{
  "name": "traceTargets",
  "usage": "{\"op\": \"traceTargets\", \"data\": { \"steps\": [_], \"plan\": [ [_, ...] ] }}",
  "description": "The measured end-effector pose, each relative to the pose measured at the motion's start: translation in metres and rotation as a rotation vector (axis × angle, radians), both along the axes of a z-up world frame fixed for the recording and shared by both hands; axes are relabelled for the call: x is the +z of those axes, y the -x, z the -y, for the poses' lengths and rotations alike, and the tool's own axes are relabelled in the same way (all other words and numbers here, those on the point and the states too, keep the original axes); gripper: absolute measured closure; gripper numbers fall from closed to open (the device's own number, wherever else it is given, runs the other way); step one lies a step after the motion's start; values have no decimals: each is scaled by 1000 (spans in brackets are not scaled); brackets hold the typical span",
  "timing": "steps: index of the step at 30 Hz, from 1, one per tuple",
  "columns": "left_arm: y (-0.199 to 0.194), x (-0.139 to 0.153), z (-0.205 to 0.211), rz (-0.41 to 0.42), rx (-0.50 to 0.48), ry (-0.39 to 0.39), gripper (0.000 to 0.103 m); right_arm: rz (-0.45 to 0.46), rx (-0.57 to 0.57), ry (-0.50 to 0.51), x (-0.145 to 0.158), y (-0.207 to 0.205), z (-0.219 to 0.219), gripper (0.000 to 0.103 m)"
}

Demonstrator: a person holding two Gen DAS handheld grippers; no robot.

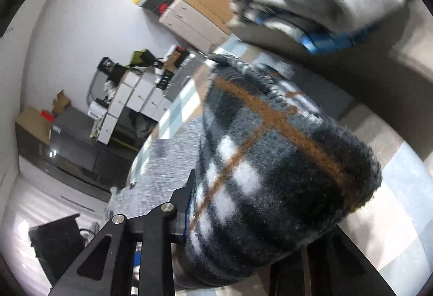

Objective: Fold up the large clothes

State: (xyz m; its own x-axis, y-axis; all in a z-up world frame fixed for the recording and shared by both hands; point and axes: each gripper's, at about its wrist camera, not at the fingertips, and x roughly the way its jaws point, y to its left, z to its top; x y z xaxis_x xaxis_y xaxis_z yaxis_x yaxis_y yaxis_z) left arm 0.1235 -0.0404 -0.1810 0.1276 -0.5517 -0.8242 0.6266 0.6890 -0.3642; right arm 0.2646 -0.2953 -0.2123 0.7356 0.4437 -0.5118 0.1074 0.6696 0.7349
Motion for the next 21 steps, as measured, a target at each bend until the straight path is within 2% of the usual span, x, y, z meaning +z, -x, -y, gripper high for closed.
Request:
{"op": "traceTargets", "data": {
  "steps": [3, 5, 8, 12, 15, 17, 21],
  "plan": [
    [-1, -2, 6, -9, -9, 6, 7, 90, 26, 92, 28, 13, -11, 75],
    [-1, 0, 9, -40, -24, 36, 7, 138, 36, 152, 41, 20, -16, 75],
    [0, 0, 22, -98, -70, 90, 7, 213, -11, 235, 53, 31, -12, 76],
    [1, 0, 52, -122, -114, 114, 7, 198, -7, 265, 60, 32, 3, 76],
    [-4, 4, 59, -179, -110, 192, 7, 212, 25, 385, 82, 30, 3, 76],
    [-6, 10, 52, -210, -98, 227, 7, 226, 40, 459, 97, 32, -2, 76],
    [-7, 27, 1, -239, -18, 250, 7, 236, 78, 538, 110, 28, -24, 76]
  ]
}}
